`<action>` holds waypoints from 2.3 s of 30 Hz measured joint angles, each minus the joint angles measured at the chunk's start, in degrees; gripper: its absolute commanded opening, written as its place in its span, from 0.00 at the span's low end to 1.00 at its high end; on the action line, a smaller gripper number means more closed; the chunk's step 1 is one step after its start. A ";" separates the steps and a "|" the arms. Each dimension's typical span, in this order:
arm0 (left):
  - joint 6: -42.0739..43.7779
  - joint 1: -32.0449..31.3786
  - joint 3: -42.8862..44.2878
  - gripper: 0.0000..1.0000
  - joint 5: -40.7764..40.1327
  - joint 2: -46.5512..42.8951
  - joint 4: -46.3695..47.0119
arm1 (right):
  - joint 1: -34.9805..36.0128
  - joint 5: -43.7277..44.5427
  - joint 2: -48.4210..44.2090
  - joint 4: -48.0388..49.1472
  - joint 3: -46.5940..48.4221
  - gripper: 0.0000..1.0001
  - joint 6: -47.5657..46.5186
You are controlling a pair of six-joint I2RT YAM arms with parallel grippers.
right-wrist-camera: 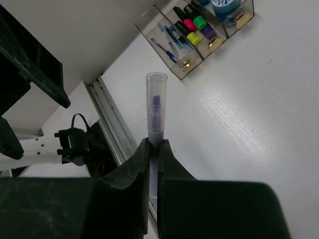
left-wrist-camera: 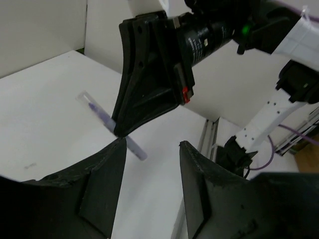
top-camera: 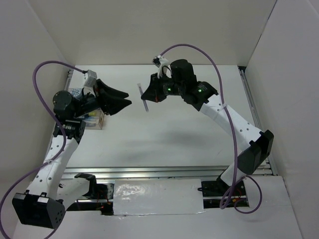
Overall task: Sort the stationery into containers
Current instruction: Place the pen in the storage box.
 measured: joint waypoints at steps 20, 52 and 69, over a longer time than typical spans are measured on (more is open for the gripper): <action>0.87 -15.45 4.17 0.54 -21.92 4.17 -11.72 | 3.10 11.61 0.44 -0.26 3.91 0.00 8.35; 14.82 -12.20 1.97 0.00 -30.73 5.38 -21.97 | 3.34 5.64 -0.28 1.33 -2.32 0.80 6.36; 104.13 22.71 33.44 0.06 -22.53 36.33 -76.85 | -14.45 -13.86 -8.55 -5.29 -15.69 0.79 -9.81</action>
